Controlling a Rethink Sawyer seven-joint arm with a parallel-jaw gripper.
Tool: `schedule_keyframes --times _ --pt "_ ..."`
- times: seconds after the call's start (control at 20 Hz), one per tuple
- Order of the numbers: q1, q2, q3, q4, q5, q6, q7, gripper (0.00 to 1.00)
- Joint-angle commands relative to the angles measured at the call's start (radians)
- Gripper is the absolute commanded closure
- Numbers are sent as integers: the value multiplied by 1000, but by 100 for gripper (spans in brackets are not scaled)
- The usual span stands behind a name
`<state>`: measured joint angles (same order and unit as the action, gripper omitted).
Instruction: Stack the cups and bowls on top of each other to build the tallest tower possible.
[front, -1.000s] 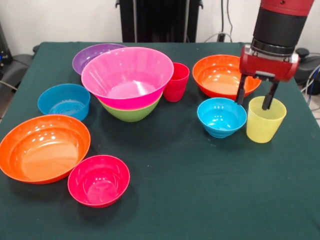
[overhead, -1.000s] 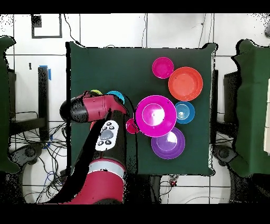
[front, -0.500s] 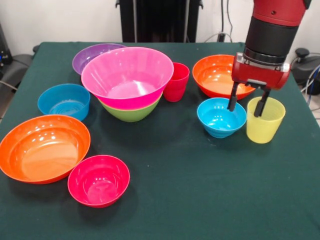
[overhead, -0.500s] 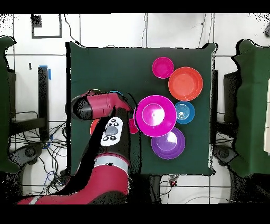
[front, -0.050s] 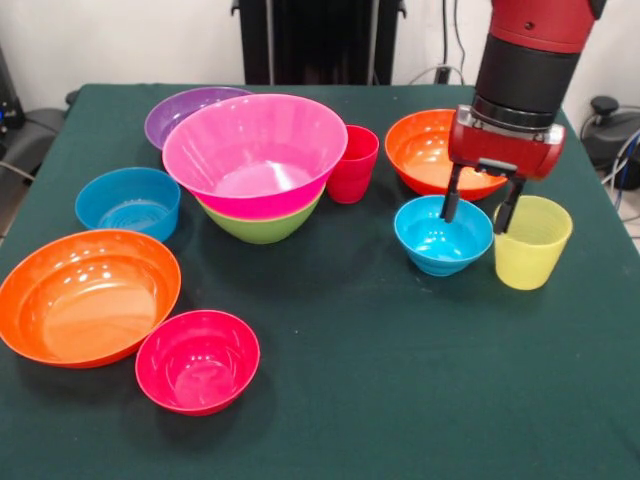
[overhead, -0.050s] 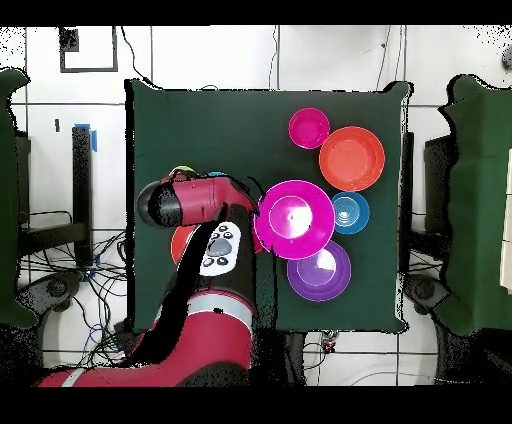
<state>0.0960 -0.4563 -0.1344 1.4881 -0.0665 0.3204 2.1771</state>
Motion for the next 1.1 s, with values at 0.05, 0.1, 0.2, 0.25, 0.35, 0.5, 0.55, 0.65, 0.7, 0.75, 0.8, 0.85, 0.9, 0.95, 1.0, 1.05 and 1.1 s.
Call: schedule_keyframes --times 0.05,0.1,0.2,0.25,0.35,0.5,0.55,0.65,0.7,0.75,0.8,0.85,0.9,0.95,1.0,1.05,1.1 --pt "-45 -6 70 103 -28 -87 91 0" --pt "-45 -2 71 96 -25 -84 90 0" --pt "-36 9 70 67 -14 -64 87 0" --pt "-27 15 68 46 -6 -47 86 0" --pt "-15 17 63 36 -1 -35 87 0" --pt "-10 17 57 34 -1 -34 87 0" --pt "-3 17 49 32 3 -31 97 0" --pt "36 27 -3 37 47 -52 185 0" --pt "83 43 -65 33 87 -57 264 0" --pt "119 57 -110 27 117 -55 314 0" --pt "150 70 -151 18 150 -43 356 0" --pt "170 76 -176 15 183 -21 387 0" --pt "188 84 -201 10 213 -7 409 0" --pt "202 88 -217 13 245 3 431 0" --pt "209 92 -228 15 271 7 437 0" --pt "208 94 -232 20 289 -2 437 0" --pt "206 96 -232 25 309 -6 441 0"
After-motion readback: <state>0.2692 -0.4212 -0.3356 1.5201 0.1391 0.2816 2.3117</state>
